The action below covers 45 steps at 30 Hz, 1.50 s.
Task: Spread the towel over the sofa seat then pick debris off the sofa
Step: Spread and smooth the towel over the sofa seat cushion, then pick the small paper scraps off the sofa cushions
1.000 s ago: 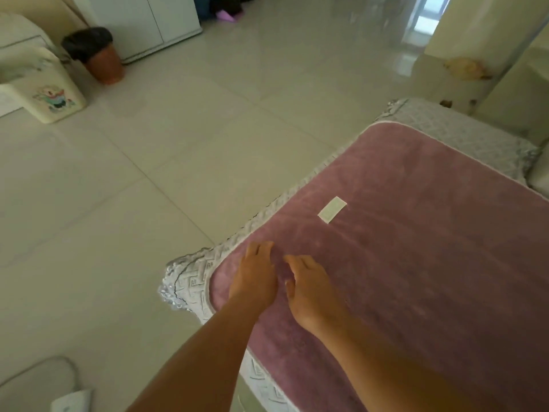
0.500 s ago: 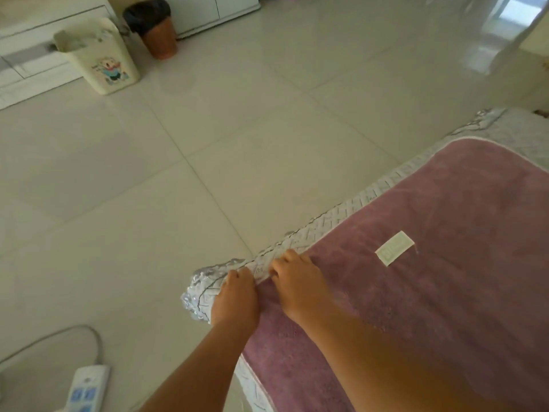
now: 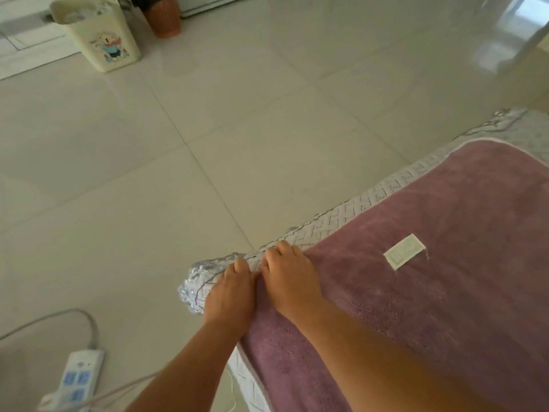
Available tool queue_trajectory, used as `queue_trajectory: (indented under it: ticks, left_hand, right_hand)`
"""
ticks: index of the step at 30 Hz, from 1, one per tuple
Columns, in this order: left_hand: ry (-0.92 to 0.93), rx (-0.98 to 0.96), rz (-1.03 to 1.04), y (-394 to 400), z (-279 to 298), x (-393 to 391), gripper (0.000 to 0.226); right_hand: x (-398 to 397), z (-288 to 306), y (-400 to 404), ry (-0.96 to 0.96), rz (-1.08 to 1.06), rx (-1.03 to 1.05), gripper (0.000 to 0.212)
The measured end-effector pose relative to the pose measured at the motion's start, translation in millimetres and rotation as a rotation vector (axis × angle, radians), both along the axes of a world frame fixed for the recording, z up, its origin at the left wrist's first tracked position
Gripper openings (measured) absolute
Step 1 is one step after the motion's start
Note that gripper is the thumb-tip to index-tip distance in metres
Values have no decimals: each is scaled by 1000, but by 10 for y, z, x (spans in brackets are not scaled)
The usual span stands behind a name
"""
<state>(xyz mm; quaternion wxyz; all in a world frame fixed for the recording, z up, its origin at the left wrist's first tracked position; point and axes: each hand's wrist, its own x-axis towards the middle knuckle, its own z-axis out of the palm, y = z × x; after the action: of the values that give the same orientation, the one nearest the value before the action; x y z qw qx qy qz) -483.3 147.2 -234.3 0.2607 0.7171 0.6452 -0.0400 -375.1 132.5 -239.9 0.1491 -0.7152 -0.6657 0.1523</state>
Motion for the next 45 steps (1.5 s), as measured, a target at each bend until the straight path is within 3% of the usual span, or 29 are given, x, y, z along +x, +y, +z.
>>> queue_trajectory:
  ticks: [6, 9, 13, 15, 17, 22, 27, 34, 45]
  left_hand:
    - [211, 94, -78, -62, -30, 4, 27]
    - [310, 153, -202, -88, 15, -2, 29]
    - [287, 25, -250, -205, 165, -18, 31]
    - [225, -13, -195, -239, 308, 0, 37]
    - [106, 14, -122, -271, 518, 87, 44]
    - [-282, 142, -40, -426, 1236, 495, 42]
    - [-510, 207, -189, -789, 2037, 895, 38]
    - [-689, 237, -444, -1639, 3089, 1407, 46]
    - [-982, 47, -767, -3757, 4155, 2215, 39]
  right_hand:
    - [-73, -43, -19, 40, -17, -63, 14]
    - [-47, 34, -30, 18, 21, -158, 27]
    - [-13, 219, -170, 100, 42, -331, 52]
    - [0, 362, -218, 243, -31, -362, 53]
    - [63, 599, -307, 338, -181, -258, 48]
    - [437, 1288, -713, 360, -508, 77, 47]
    - [896, 1994, -1387, 395, -763, 225, 51]
    - [1279, 3016, -2563, 428, -1039, 418, 53]
    - [1552, 4041, -4584, 396, -1423, 759, 43]
